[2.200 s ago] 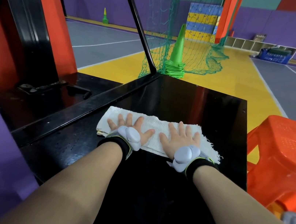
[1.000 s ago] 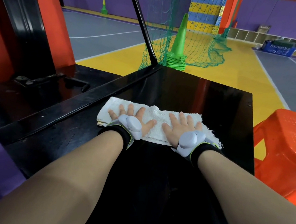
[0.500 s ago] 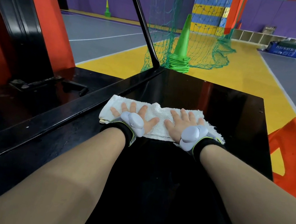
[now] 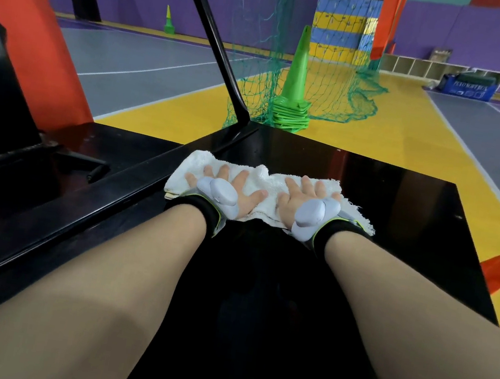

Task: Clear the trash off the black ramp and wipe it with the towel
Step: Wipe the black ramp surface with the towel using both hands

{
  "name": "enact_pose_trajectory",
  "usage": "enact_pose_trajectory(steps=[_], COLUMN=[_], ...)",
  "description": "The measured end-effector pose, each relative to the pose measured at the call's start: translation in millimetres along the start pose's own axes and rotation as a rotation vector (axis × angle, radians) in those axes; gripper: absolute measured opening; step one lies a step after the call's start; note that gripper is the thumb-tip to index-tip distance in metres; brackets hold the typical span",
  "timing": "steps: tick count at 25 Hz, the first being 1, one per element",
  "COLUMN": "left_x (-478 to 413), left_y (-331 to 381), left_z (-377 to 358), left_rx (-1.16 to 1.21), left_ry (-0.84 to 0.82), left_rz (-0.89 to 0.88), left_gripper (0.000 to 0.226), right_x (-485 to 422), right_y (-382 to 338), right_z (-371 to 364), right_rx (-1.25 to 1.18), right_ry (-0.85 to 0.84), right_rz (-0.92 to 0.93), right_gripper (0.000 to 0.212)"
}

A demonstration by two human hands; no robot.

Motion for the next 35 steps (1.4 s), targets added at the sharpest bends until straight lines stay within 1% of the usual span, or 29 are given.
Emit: enact_pose_trajectory(steps=[1,4,6,8,13,17,20,24,27,29,32,35], left_x=[-15,-50,-73,-89,-130,-161,-177,-174,-164,-159,-157,-151], left_y=[5,26,38,48,91,136,154,156,153,154,151,147], left_z=[-1,-8,-12,-15,-21,-19,-16,-11,-6,-6,-4,-2], left_rx=[0.003,-0.089,-0.027,0.043,0.126,0.118,0.114,0.163,0.175,0.120,0.079,0.114], left_ry=[0.009,0.001,-0.019,-0.005,0.004,0.054,0.084,-0.005,0.010,0.005,0.000,-0.010], left_rz=[0.002,-0.082,-0.040,0.002,0.036,-0.004,-0.038,-0.107,-0.084,-0.089,-0.089,-0.071], left_gripper=[0.107,0.115,0.115,0.120,0.129,0.124,0.125,0.116,0.106,0.098,0.100,0.103], right_x=[-14,-39,-53,-67,-106,-139,-159,-164,-163,-160,-158,-156], right_y=[6,19,32,45,91,137,153,154,153,153,153,154], right_z=[-2,-5,-5,-5,-7,-10,-14,-12,-12,-12,-13,-14], right_rx=[0.001,0.016,0.012,-0.004,0.008,0.020,0.001,-0.026,-0.052,-0.080,-0.106,-0.102], right_ry=[-0.003,0.002,0.025,0.033,0.022,0.041,0.049,0.018,0.015,0.026,-0.029,-0.102], right_rz=[-0.004,-0.007,-0.007,-0.006,-0.031,-0.097,-0.115,-0.101,-0.091,-0.094,-0.107,-0.088], right_gripper=[0.063,0.064,0.065,0.066,0.064,0.063,0.061,0.063,0.063,0.063,0.063,0.053])
Point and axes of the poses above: each hand's wrist, its own x-axis away from the middle knuckle, its own z-axis out of the back of the hand, y = z × x, the point moved 7 cm from there along -x, towards the middle knuckle, and after that the axes turned 4 degrees about z, right-handed, at the moved point
